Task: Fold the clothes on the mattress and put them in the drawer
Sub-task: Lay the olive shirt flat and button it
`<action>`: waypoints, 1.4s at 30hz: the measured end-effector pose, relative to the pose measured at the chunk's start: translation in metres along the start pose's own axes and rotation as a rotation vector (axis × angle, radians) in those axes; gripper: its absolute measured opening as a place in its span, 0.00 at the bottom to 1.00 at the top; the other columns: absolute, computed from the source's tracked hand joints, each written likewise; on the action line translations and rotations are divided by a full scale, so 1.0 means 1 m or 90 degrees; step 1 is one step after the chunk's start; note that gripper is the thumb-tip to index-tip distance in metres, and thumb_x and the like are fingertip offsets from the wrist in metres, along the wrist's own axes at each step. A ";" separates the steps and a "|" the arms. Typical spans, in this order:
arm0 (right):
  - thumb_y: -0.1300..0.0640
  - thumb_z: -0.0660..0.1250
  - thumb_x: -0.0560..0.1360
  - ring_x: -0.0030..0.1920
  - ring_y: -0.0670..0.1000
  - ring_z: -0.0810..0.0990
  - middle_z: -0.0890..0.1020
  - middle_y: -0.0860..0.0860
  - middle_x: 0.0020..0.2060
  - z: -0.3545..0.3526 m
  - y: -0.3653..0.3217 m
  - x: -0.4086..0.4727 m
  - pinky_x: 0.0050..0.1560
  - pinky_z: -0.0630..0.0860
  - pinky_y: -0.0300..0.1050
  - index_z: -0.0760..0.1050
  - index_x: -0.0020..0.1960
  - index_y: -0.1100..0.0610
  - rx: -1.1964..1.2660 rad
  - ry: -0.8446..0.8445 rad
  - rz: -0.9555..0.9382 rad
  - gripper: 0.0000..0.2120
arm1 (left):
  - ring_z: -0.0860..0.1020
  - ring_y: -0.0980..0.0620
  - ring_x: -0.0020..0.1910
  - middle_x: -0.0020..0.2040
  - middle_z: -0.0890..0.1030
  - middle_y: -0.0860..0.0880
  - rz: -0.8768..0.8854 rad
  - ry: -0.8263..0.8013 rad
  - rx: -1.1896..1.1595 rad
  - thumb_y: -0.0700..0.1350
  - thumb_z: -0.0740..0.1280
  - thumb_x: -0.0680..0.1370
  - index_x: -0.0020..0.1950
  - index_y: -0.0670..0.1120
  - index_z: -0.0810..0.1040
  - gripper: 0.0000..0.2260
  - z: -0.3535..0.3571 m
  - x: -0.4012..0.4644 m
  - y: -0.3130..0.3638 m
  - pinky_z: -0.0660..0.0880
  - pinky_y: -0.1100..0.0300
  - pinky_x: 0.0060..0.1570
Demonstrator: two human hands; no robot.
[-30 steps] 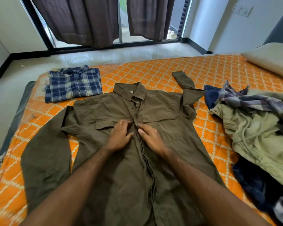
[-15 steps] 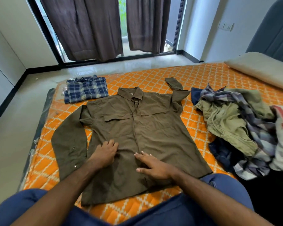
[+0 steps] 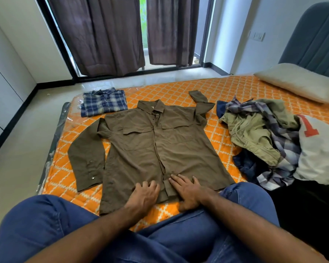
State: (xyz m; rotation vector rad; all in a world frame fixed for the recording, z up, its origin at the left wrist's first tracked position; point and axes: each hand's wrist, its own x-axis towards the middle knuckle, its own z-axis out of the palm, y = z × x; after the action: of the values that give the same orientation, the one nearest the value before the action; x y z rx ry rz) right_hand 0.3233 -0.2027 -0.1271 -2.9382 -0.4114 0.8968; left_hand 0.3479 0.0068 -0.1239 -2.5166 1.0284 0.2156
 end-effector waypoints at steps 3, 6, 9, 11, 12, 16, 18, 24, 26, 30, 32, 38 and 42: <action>0.47 0.65 0.77 0.79 0.58 0.53 0.49 0.52 0.82 -0.003 -0.005 -0.003 0.71 0.64 0.72 0.46 0.83 0.55 -0.103 0.081 0.004 0.42 | 0.76 0.42 0.56 0.62 0.74 0.43 -0.019 -0.001 -0.005 0.43 0.52 0.85 0.68 0.45 0.67 0.13 0.002 0.006 -0.014 0.76 0.48 0.48; 0.56 0.59 0.82 0.71 0.60 0.66 0.61 0.55 0.76 -0.012 -0.003 0.002 0.62 0.74 0.63 0.56 0.80 0.52 -0.135 0.164 0.005 0.28 | 0.78 0.42 0.59 0.62 0.77 0.43 0.049 -0.069 -0.082 0.44 0.55 0.85 0.66 0.46 0.72 0.12 -0.006 0.011 -0.044 0.76 0.49 0.55; 0.61 0.63 0.78 0.65 0.60 0.75 0.75 0.56 0.66 -0.025 0.006 0.004 0.60 0.75 0.56 0.68 0.71 0.52 0.016 0.117 -0.007 0.22 | 0.78 0.45 0.61 0.63 0.79 0.45 0.103 -0.188 -0.122 0.44 0.62 0.81 0.67 0.49 0.76 0.15 -0.013 0.010 -0.071 0.76 0.50 0.60; 0.65 0.63 0.74 0.59 0.60 0.79 0.81 0.56 0.59 -0.029 0.008 0.005 0.56 0.76 0.51 0.76 0.61 0.55 0.097 0.041 -0.033 0.16 | 0.79 0.44 0.60 0.62 0.79 0.45 0.103 -0.279 -0.146 0.42 0.65 0.77 0.67 0.50 0.77 0.18 -0.011 0.011 -0.075 0.77 0.50 0.58; 0.66 0.62 0.74 0.58 0.60 0.80 0.82 0.56 0.57 -0.028 0.006 0.005 0.56 0.77 0.50 0.78 0.59 0.56 0.110 0.007 -0.037 0.16 | 0.79 0.44 0.59 0.62 0.79 0.45 0.107 -0.323 -0.156 0.41 0.65 0.76 0.67 0.50 0.77 0.19 -0.010 0.011 -0.073 0.77 0.50 0.58; 0.65 0.61 0.75 0.55 0.57 0.80 0.83 0.55 0.58 -0.025 0.001 0.008 0.57 0.77 0.49 0.80 0.61 0.54 0.122 -0.065 -0.028 0.19 | 0.81 0.45 0.55 0.60 0.81 0.47 0.103 -0.436 -0.178 0.44 0.63 0.74 0.65 0.51 0.79 0.20 -0.010 0.016 -0.062 0.80 0.48 0.55; 0.68 0.59 0.74 0.52 0.53 0.78 0.83 0.55 0.58 -0.032 0.006 0.012 0.54 0.74 0.44 0.80 0.61 0.56 0.172 -0.106 -0.046 0.20 | 0.81 0.46 0.49 0.54 0.82 0.45 0.088 -0.501 -0.189 0.43 0.63 0.74 0.63 0.48 0.80 0.18 -0.018 0.023 -0.062 0.81 0.47 0.50; 0.76 0.55 0.71 0.36 0.45 0.74 0.79 0.49 0.40 -0.075 0.033 0.029 0.37 0.69 0.37 0.80 0.45 0.58 0.336 -0.101 -0.036 0.20 | 0.74 0.51 0.35 0.38 0.76 0.48 0.025 -0.505 -0.359 0.32 0.61 0.75 0.50 0.43 0.77 0.10 -0.033 0.052 -0.106 0.72 0.59 0.33; 0.77 0.56 0.70 0.36 0.43 0.76 0.80 0.52 0.43 -0.092 0.042 0.036 0.37 0.71 0.38 0.81 0.54 0.66 0.336 -0.131 -0.039 0.21 | 0.76 0.50 0.37 0.39 0.77 0.47 0.024 -0.476 -0.394 0.34 0.64 0.72 0.46 0.43 0.78 0.07 -0.028 0.059 -0.129 0.71 0.58 0.35; 0.73 0.61 0.71 0.51 0.54 0.82 0.83 0.56 0.52 -0.109 0.060 0.043 0.51 0.79 0.53 0.79 0.61 0.63 0.254 -0.162 -0.075 0.20 | 0.81 0.42 0.52 0.50 0.82 0.45 0.066 -0.435 -0.384 0.42 0.64 0.66 0.51 0.44 0.78 0.14 -0.017 0.061 -0.159 0.78 0.47 0.50; 0.72 0.63 0.72 0.54 0.57 0.81 0.82 0.58 0.56 -0.107 0.067 0.046 0.52 0.79 0.56 0.76 0.64 0.64 0.192 -0.199 -0.055 0.21 | 0.80 0.45 0.55 0.55 0.81 0.48 0.062 -0.392 -0.396 0.43 0.63 0.68 0.55 0.44 0.78 0.16 -0.010 0.060 -0.169 0.77 0.46 0.58; 0.69 0.61 0.75 0.61 0.59 0.78 0.79 0.57 0.62 -0.101 0.075 0.039 0.49 0.75 0.48 0.75 0.67 0.58 0.145 -0.122 0.024 0.22 | 0.75 0.50 0.66 0.69 0.74 0.51 0.053 -0.381 -0.465 0.41 0.65 0.73 0.71 0.56 0.70 0.27 -0.009 0.048 -0.163 0.73 0.51 0.67; 0.75 0.63 0.66 0.62 0.56 0.76 0.76 0.51 0.64 -0.084 0.081 0.031 0.60 0.76 0.55 0.73 0.68 0.42 0.313 -0.260 -0.072 0.38 | 0.70 0.49 0.69 0.72 0.68 0.52 0.101 -0.469 -0.500 0.35 0.66 0.72 0.78 0.61 0.60 0.39 -0.013 0.038 -0.151 0.74 0.49 0.67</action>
State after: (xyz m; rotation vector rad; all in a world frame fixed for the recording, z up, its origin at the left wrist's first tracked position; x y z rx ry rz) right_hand 0.4140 -0.2691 -0.0836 -2.2680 -0.3085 1.3569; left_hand 0.4805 0.0740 -0.0759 -2.5575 0.9100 1.7259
